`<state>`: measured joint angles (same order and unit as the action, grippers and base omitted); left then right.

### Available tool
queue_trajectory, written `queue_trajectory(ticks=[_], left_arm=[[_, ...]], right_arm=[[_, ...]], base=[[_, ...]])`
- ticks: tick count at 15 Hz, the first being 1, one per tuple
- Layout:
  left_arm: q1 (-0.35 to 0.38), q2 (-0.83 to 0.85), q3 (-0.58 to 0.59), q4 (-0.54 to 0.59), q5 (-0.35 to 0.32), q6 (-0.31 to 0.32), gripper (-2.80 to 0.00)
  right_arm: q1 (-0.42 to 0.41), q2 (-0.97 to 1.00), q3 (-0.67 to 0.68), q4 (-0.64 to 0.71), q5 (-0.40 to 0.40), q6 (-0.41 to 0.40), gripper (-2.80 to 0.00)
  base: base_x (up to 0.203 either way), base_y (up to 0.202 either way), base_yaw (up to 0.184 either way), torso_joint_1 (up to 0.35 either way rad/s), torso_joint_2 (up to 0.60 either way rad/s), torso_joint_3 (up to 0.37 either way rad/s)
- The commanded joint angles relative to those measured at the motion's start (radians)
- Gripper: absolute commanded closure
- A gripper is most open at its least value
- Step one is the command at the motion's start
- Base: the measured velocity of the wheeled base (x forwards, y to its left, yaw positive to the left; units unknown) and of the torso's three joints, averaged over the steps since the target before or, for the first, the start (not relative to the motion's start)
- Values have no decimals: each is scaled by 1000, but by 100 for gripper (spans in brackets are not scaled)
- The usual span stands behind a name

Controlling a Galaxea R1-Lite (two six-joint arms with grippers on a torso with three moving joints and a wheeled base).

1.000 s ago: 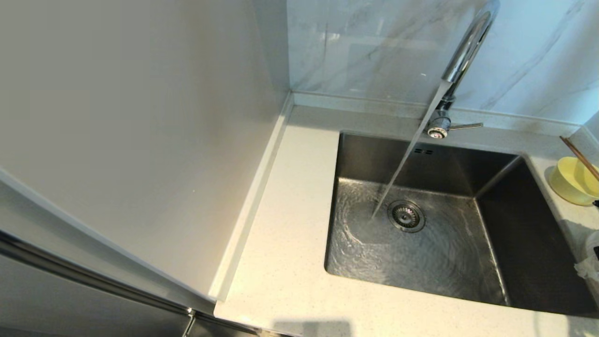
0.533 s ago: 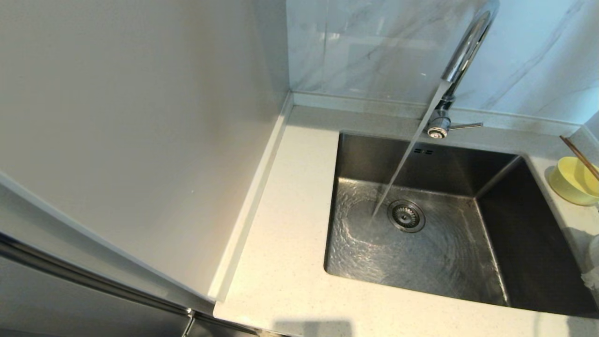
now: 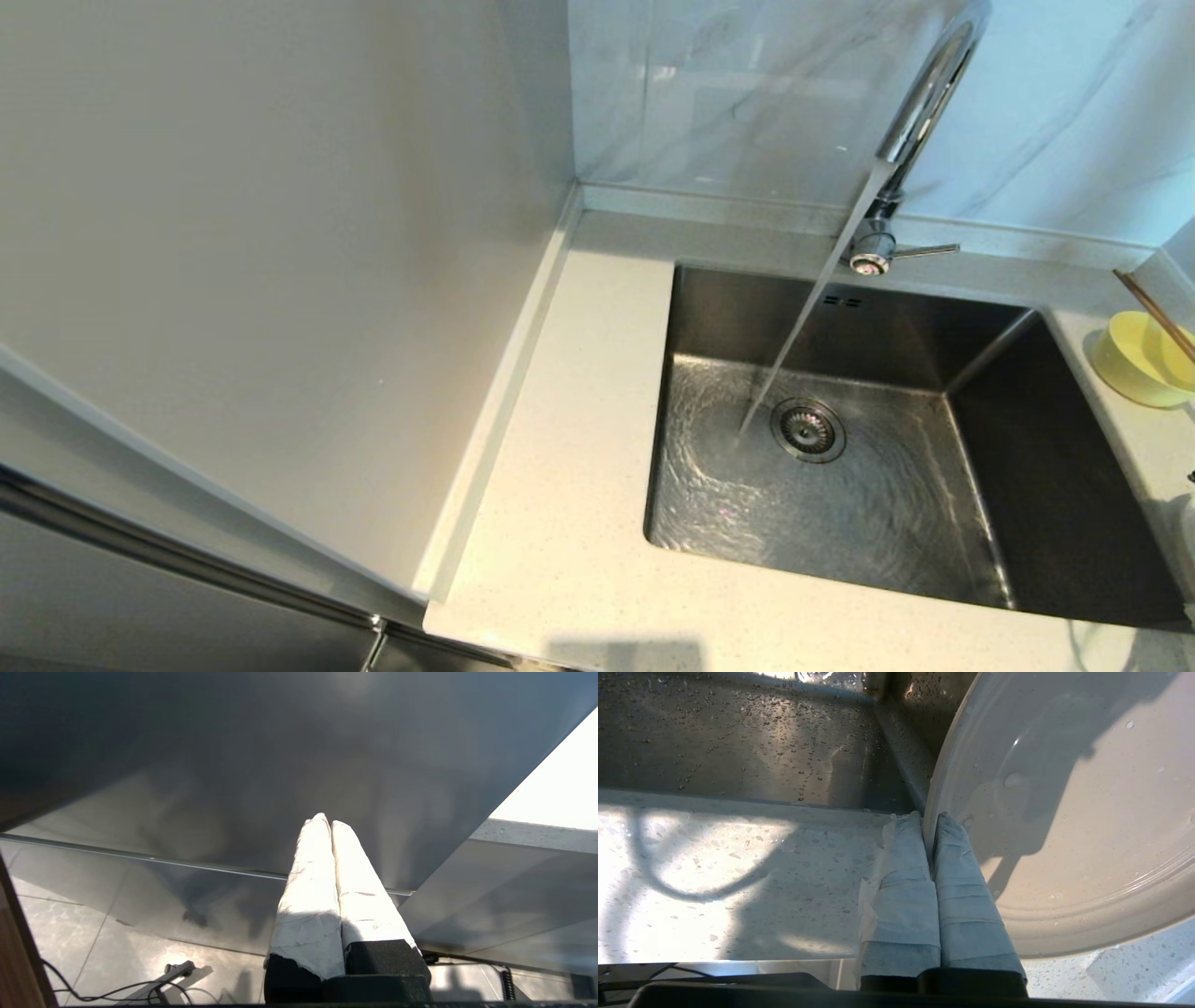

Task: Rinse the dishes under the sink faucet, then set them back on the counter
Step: Pick up the plate

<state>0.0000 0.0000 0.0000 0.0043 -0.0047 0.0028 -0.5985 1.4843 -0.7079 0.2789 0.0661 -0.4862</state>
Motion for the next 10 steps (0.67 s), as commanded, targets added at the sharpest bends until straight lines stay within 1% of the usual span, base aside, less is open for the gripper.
queue_trajectory(ticks=[1,6,8,10], left_arm=[[0,0,0,0,0,0,0],[0,0,0,0,0,0,0],[0,0,0,0,0,0,0],[0,0,0,2,0,0,0]], right_arm=[[20,-30,19,8,9,-2,0],[54,-124,62,17,13,-6,0],[93,-192,112,22,14,-9,0],[158,-234,137,26,23,-4,0]], base=[[0,0,0,0,0,0],[0,0,0,0,0,0],[0,0,0,0,0,0],[0,0,0,0,0,0]])
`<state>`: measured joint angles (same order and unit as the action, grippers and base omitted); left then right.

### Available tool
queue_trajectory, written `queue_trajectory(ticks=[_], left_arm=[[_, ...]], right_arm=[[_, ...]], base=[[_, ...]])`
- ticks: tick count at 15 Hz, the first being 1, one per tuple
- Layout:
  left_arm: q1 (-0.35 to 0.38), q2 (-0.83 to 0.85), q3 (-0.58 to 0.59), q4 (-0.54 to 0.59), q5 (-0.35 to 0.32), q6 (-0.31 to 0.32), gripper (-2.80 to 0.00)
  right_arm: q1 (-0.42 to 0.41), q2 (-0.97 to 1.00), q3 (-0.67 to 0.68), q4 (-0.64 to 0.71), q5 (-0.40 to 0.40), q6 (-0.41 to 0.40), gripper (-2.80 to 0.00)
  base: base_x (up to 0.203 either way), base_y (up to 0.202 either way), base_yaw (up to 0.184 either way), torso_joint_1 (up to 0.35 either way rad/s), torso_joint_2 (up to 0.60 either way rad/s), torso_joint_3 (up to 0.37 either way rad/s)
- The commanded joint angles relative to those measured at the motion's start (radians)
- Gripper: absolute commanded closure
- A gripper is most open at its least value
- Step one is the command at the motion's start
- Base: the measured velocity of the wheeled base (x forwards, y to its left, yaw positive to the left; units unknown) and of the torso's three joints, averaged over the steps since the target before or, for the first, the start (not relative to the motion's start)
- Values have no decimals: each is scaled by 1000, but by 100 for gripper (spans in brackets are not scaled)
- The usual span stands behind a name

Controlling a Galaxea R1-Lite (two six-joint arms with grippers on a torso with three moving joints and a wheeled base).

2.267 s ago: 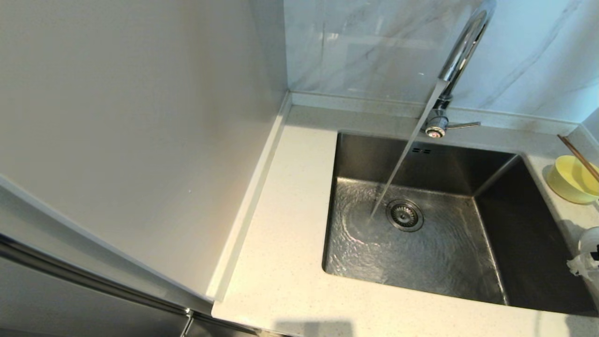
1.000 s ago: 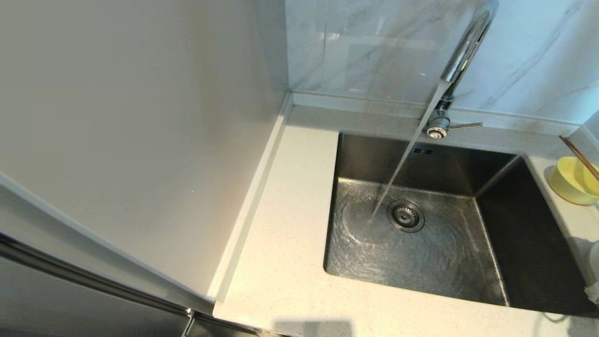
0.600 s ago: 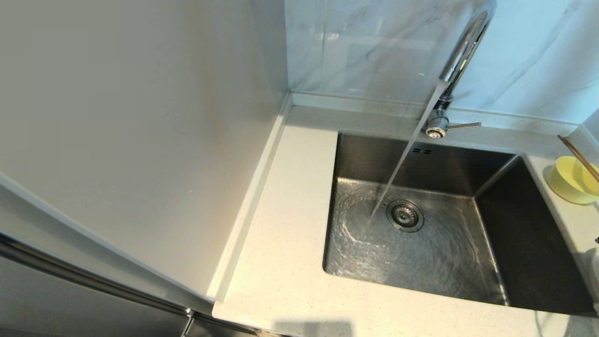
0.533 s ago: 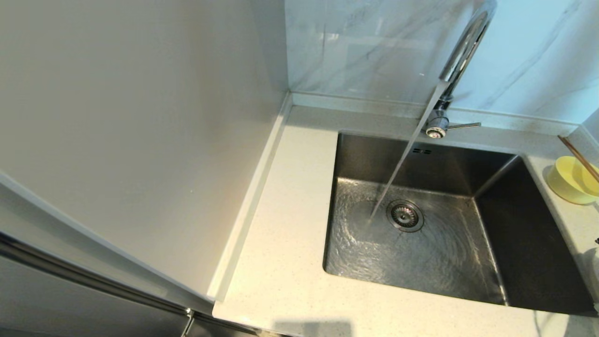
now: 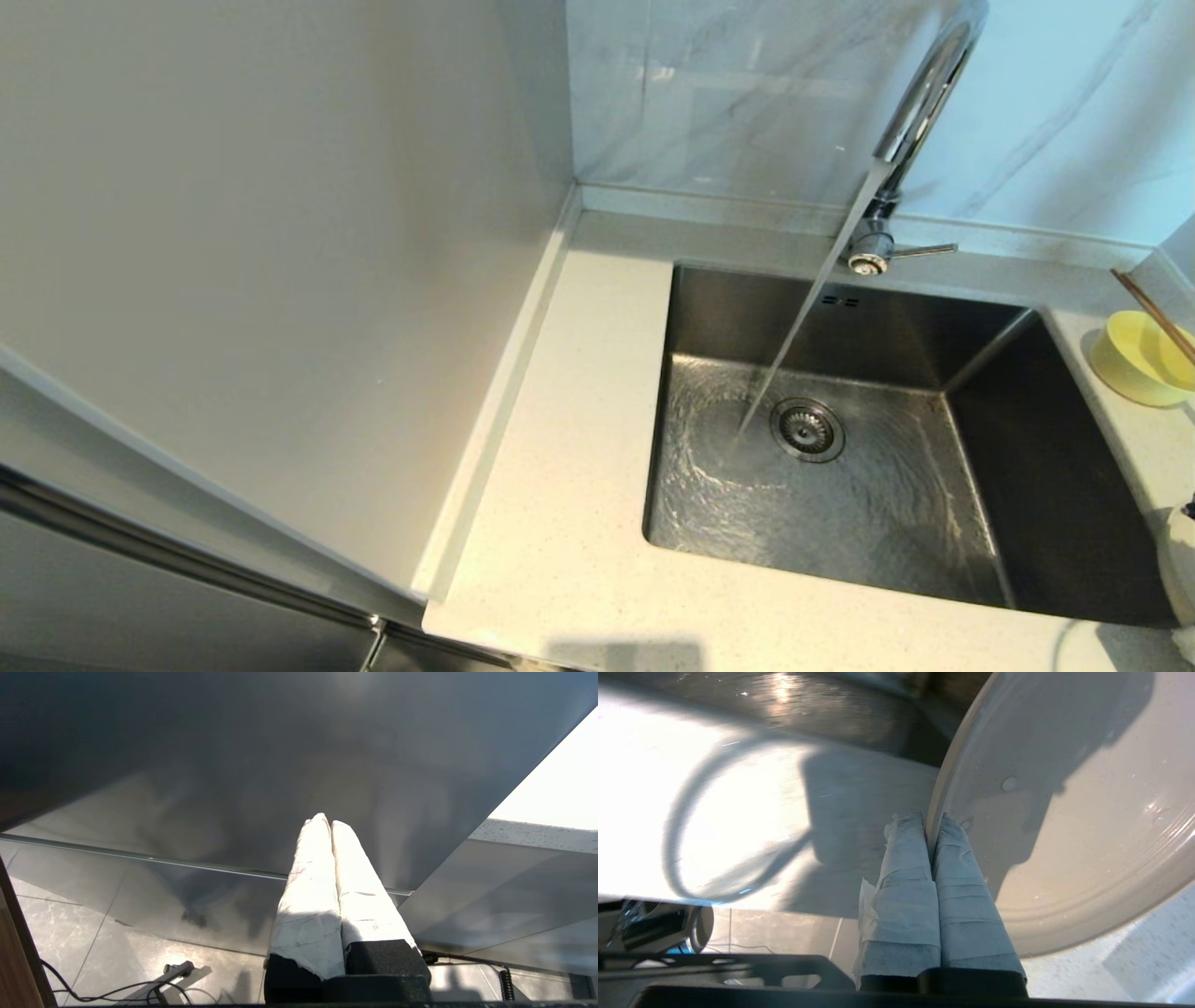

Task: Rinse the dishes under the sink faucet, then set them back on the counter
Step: Pick up the plate, then rinse the plate

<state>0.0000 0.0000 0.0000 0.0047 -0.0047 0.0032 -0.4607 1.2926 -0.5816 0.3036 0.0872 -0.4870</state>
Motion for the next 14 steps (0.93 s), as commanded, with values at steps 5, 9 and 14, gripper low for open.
queue_trajectory(ticks=[5,9,14], left_arm=[[0,0,0,1,0,0,0],[0,0,0,1,0,0,0],[0,0,0,0,0,0,0]], right_arm=[[275,-135,25,-7,12,99,0],[511,-199,-36,-8,11,163,0],[595,-206,-177,-11,125,188,0]], base=[[0,0,0,0,0,0],[0,0,0,0,0,0],[0,0,0,0,0,0]])
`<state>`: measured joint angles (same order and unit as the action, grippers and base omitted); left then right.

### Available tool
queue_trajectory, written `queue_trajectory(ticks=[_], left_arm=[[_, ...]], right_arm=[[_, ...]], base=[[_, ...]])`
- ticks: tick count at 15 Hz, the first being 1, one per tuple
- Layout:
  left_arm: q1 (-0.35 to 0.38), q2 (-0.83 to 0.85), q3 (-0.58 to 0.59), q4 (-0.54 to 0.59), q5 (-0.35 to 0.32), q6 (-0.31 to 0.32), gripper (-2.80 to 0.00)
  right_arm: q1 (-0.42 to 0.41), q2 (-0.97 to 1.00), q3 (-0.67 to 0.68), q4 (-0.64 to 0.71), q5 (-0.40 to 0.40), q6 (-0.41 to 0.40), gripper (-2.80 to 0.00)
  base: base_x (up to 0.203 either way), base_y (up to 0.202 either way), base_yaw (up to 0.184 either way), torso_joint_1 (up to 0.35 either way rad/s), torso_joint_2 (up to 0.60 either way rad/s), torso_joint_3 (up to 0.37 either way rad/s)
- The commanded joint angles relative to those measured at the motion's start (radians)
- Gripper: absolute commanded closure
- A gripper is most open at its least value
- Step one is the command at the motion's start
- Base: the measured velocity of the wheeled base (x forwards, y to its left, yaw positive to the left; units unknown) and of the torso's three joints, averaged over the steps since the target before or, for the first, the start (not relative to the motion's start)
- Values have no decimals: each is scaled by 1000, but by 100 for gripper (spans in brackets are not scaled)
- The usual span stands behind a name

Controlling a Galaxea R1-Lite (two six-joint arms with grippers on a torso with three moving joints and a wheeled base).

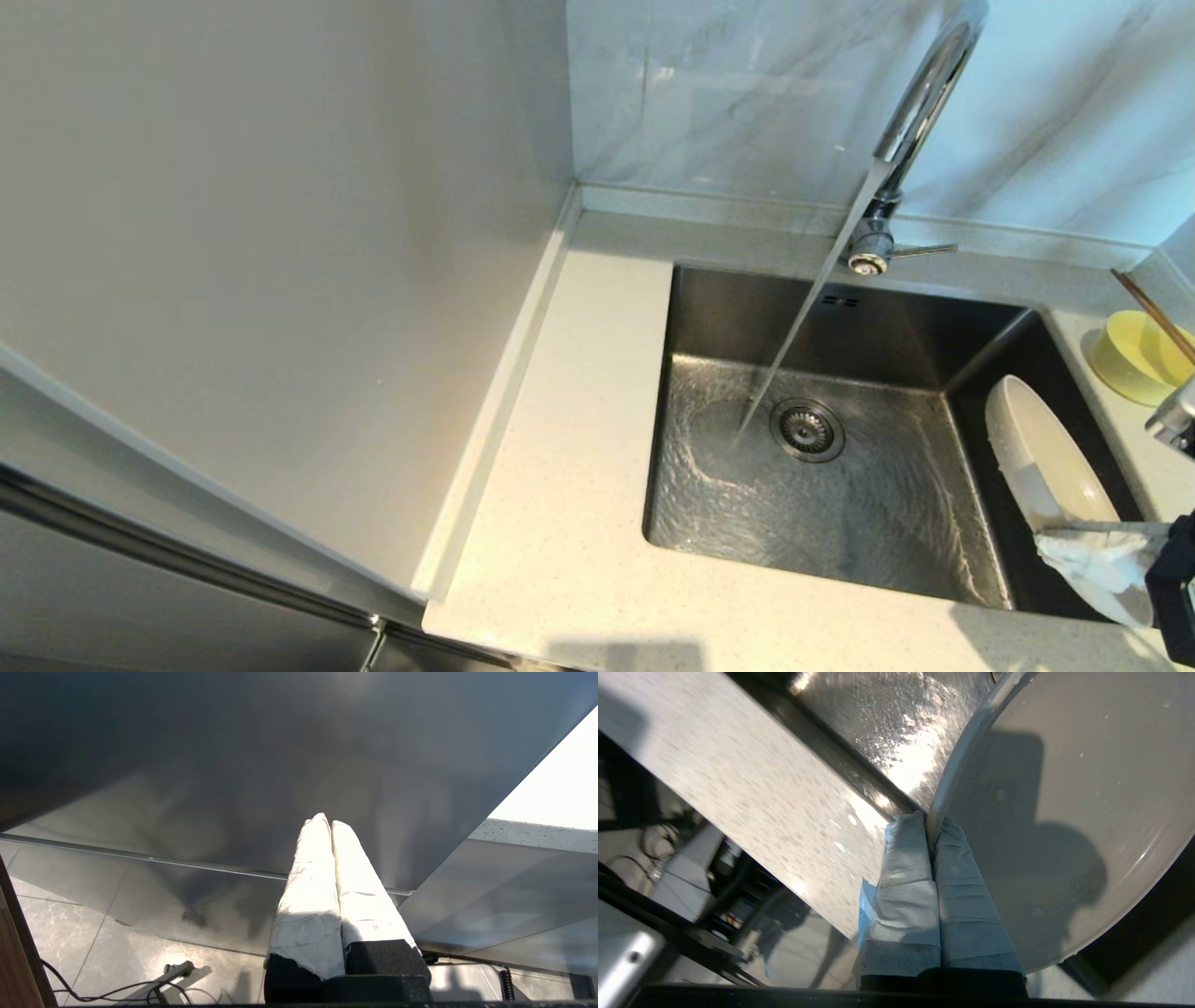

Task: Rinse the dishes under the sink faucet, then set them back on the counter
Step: Rinse the plate

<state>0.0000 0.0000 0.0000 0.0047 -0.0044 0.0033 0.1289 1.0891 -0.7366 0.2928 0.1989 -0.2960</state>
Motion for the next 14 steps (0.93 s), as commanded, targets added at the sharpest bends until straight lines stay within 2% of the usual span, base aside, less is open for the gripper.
queue_trajectory(ticks=[1,5,10,14], left_arm=[[0,0,0,0,0,0,0],[0,0,0,0,0,0,0],[0,0,0,0,0,0,0],[0,0,0,0,0,0,0]], right_arm=[[6,-2,-56,0,40,27,0],[43,42,-145,0,117,51,0],[187,152,-234,-1,116,70,0],[244,233,-313,-1,113,91,0]], base=[[0,0,0,0,0,0],[0,0,0,0,0,0],[0,0,0,0,0,0],[0,0,0,0,0,0]])
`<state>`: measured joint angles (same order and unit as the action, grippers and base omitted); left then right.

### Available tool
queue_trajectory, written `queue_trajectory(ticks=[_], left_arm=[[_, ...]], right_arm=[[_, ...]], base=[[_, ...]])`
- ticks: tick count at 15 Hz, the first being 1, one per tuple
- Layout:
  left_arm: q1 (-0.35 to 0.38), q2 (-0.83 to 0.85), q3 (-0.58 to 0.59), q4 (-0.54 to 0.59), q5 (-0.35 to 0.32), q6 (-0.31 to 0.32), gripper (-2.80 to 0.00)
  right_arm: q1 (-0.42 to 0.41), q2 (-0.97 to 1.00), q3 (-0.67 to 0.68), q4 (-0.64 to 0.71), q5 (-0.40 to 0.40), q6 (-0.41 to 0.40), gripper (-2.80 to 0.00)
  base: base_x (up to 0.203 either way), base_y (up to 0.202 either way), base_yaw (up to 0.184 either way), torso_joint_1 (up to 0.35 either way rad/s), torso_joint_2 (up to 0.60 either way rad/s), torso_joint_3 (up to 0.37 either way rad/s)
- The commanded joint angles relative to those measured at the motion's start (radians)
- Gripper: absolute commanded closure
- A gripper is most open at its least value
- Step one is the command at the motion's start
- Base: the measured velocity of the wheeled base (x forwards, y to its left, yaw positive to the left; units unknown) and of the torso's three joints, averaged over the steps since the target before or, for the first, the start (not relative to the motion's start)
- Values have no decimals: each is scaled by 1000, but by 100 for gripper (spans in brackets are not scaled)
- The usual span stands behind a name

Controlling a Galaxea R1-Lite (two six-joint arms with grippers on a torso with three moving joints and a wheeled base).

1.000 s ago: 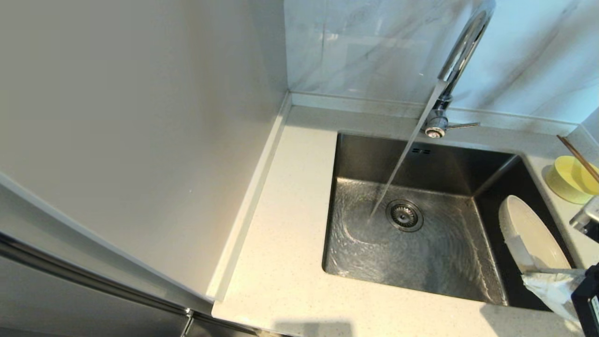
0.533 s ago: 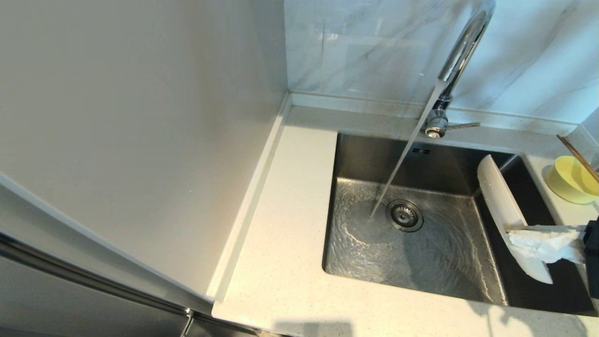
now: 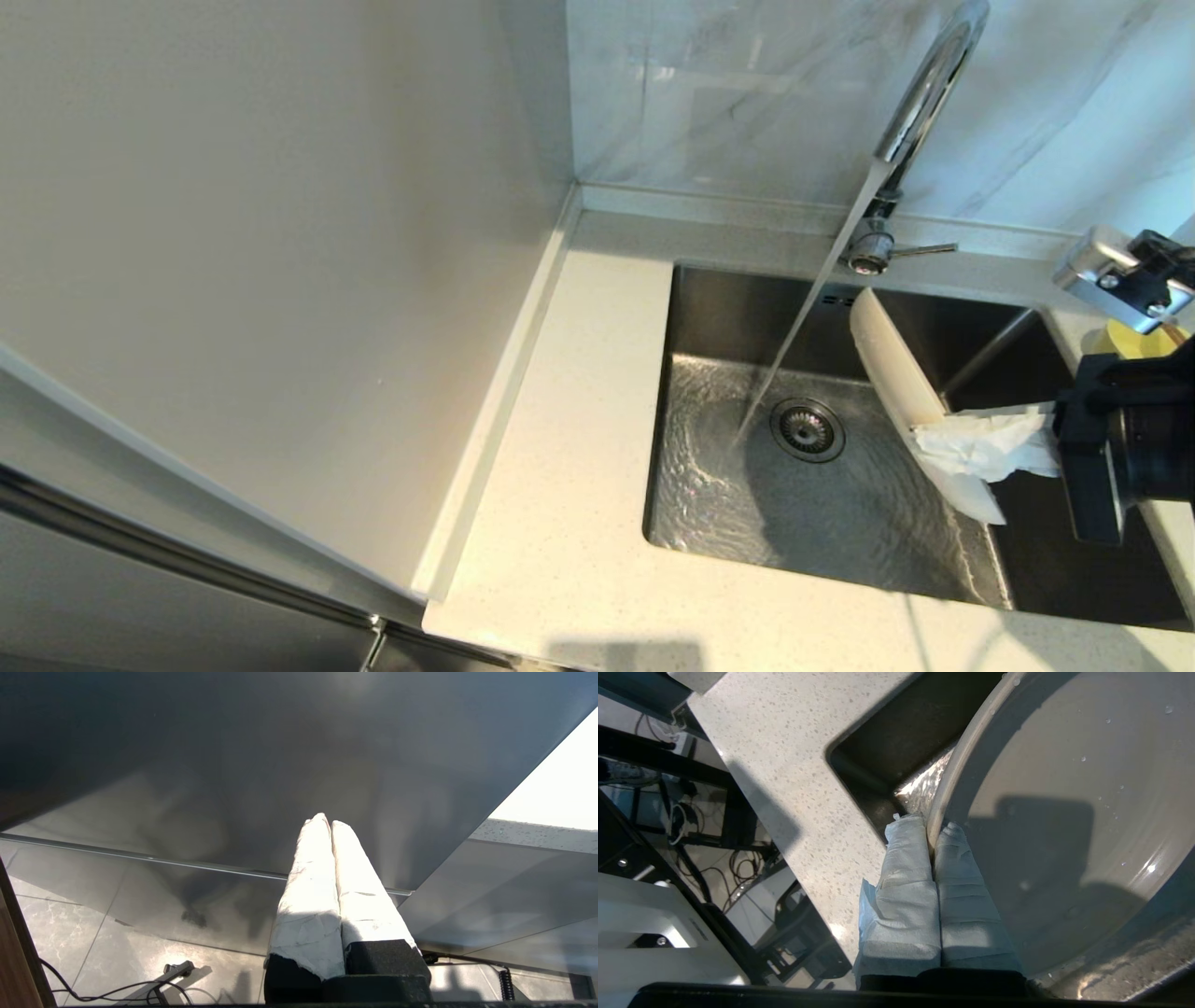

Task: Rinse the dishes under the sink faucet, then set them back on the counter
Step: Rinse the plate

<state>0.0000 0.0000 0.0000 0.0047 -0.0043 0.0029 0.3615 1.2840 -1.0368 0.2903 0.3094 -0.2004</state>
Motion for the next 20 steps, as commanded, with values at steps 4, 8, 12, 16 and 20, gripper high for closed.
queue_trajectory(ticks=[4,8,12,16,20], left_arm=[[0,0,0,0,0,0,0],[0,0,0,0,0,0,0],[0,0,0,0,0,0,0],[0,0,0,0,0,0,0],[0,0,0,0,0,0,0]], right_arm=[[68,110,-101,1,-4,81,0],[94,208,-190,0,-74,123,0],[97,288,-284,-2,-190,194,0],[97,313,-314,-2,-247,199,0],[103,333,-353,0,-267,199,0]], base=[[0,0,0,0,0,0],[0,0,0,0,0,0],[0,0,0,0,0,0],[0,0,0,0,0,0],[0,0,0,0,0,0]])
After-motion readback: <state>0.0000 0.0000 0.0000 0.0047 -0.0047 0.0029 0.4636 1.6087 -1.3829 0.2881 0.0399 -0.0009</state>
